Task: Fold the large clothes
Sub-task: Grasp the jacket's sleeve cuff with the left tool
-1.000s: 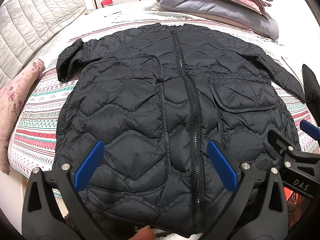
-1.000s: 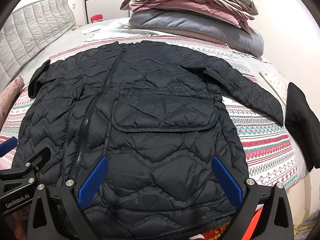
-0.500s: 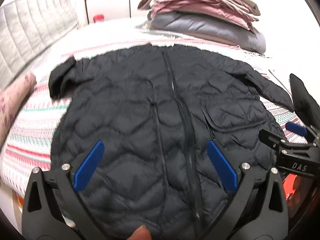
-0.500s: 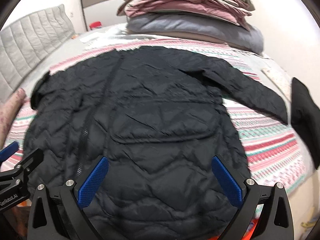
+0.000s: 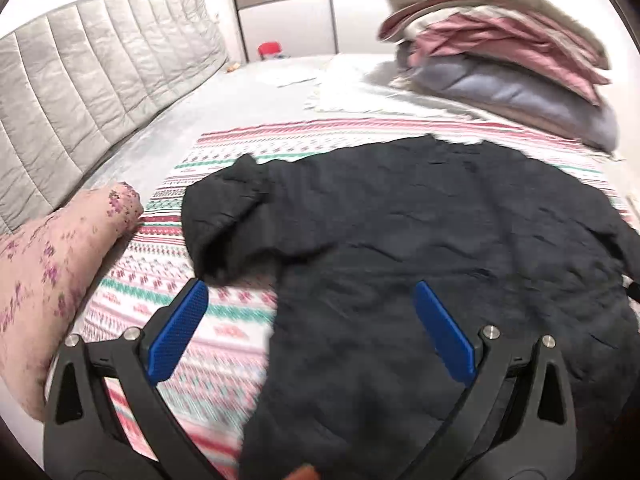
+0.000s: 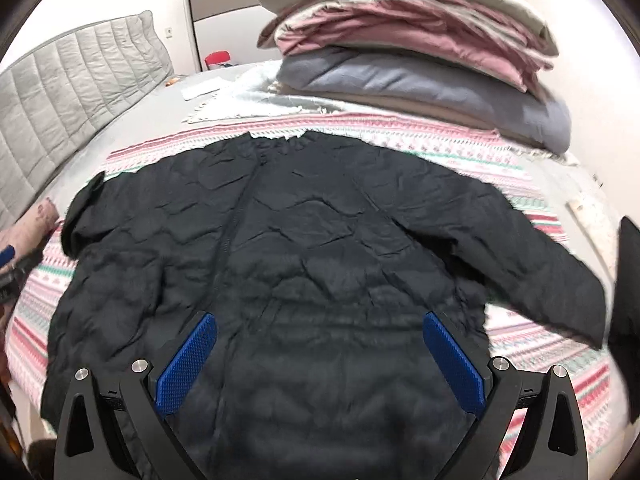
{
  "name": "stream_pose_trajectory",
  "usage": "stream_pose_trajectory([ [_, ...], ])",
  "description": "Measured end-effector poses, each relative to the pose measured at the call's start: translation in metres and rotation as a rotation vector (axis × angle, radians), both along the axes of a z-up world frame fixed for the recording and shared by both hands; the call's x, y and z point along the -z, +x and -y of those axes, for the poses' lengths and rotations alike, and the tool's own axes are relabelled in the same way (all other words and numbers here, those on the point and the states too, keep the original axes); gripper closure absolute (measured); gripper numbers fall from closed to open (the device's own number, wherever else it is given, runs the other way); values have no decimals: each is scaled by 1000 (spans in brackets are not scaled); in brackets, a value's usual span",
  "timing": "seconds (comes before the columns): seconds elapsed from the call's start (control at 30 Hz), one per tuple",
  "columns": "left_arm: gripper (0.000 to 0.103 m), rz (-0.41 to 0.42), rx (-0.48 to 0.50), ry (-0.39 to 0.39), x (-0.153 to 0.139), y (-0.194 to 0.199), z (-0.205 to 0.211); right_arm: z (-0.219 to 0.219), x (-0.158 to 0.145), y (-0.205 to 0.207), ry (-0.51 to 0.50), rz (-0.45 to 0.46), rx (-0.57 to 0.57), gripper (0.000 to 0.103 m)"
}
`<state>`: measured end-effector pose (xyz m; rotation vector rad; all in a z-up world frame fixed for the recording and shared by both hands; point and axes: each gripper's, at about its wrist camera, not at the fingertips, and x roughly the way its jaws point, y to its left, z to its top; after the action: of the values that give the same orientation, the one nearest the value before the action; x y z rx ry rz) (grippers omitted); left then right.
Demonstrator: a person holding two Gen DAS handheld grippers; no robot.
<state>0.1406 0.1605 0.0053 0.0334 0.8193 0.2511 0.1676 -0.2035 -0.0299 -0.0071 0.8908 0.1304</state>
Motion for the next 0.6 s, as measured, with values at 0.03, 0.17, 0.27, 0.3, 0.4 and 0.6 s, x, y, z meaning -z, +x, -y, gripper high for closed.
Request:
stream_pose_trajectory([
  [0.03,1,-17,-9,13,7,10,-8,2,10,9,10,-21,-2,0],
  [0.17,3,-44,-36,91,35,55,-41,13,45,39,152,-159,18,0],
  [0.27,7,-70,-50,158,55,87,-59,18,48,53,303,-160,9,0],
  [0.3,7,-74,-61,183,61,99,-67,17,47,54,326,-153,5,0],
  [0.4,13,-52,-89,172,67,114,-84,16,55,58,335,-151,-1,0],
  [0.6,90,-56,-131,150,64,129,-110,22,69,59,287,-176,33,0],
])
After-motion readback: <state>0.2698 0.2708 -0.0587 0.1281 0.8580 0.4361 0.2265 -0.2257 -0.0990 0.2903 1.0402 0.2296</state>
